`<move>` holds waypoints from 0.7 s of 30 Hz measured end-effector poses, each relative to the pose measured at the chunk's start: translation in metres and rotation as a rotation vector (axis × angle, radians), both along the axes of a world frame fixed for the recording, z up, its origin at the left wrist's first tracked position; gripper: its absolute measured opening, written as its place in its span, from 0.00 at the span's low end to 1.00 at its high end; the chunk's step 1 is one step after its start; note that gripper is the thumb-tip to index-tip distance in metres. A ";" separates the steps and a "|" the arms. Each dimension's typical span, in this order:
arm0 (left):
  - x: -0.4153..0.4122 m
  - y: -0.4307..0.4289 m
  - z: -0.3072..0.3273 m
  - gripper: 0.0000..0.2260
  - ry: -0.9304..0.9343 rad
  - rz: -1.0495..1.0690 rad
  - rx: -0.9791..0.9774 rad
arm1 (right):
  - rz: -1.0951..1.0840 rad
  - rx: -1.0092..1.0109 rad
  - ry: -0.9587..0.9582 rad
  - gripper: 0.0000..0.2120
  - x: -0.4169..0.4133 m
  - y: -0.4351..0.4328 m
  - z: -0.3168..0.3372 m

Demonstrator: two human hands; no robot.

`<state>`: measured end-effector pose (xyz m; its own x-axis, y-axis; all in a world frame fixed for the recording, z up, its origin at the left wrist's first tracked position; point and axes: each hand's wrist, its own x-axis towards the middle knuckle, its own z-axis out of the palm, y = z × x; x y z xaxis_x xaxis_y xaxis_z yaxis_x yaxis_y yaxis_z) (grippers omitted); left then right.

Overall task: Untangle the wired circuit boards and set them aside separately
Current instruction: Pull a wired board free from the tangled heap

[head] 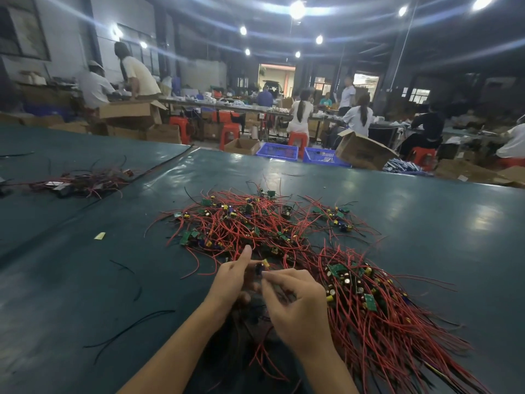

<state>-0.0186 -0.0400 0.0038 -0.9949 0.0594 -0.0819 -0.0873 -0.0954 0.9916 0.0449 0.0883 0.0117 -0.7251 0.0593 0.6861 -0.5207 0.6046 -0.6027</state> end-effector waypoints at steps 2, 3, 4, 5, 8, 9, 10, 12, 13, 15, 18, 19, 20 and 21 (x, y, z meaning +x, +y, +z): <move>0.002 0.001 0.003 0.18 -0.071 0.007 0.125 | -0.006 0.051 0.045 0.09 0.004 0.000 0.002; 0.004 0.001 0.004 0.17 -0.090 0.002 0.190 | -0.023 0.076 0.086 0.12 0.005 0.000 0.003; 0.005 0.002 0.004 0.16 -0.109 -0.015 0.265 | -0.044 0.104 0.130 0.14 0.005 0.001 0.004; 0.007 0.003 0.006 0.13 -0.124 -0.042 0.339 | -0.063 0.132 0.165 0.16 0.006 0.001 0.005; 0.014 0.006 0.012 0.11 -0.140 -0.092 0.500 | -0.111 0.171 0.206 0.21 0.008 0.001 0.007; 0.016 0.006 0.015 0.13 -0.131 -0.100 0.557 | -0.128 0.162 0.214 0.22 0.008 0.001 0.007; 0.018 0.005 0.017 0.15 -0.114 -0.110 0.618 | -0.145 0.151 0.220 0.22 0.007 0.002 0.007; 0.022 0.002 0.023 0.20 -0.056 -0.136 0.680 | -0.187 0.135 0.226 0.21 0.007 0.004 0.007; 0.023 -0.001 0.026 0.20 -0.019 -0.152 0.676 | -0.215 0.128 0.221 0.19 0.006 0.005 0.006; 0.024 -0.005 0.028 0.20 0.046 -0.178 0.669 | -0.301 0.109 0.202 0.16 0.004 0.005 0.006; 0.024 -0.009 0.031 0.15 0.100 -0.193 0.719 | -0.401 0.066 0.184 0.13 0.003 0.005 0.005; 0.024 -0.010 0.031 0.13 0.114 -0.194 0.727 | -0.394 0.049 0.174 0.14 0.004 0.004 0.005; 0.024 -0.011 0.032 0.13 0.128 -0.196 0.724 | -0.372 0.031 0.159 0.14 0.004 0.002 0.005; 0.024 -0.011 0.032 0.14 0.142 -0.196 0.715 | -0.336 0.009 0.140 0.15 0.005 0.001 0.005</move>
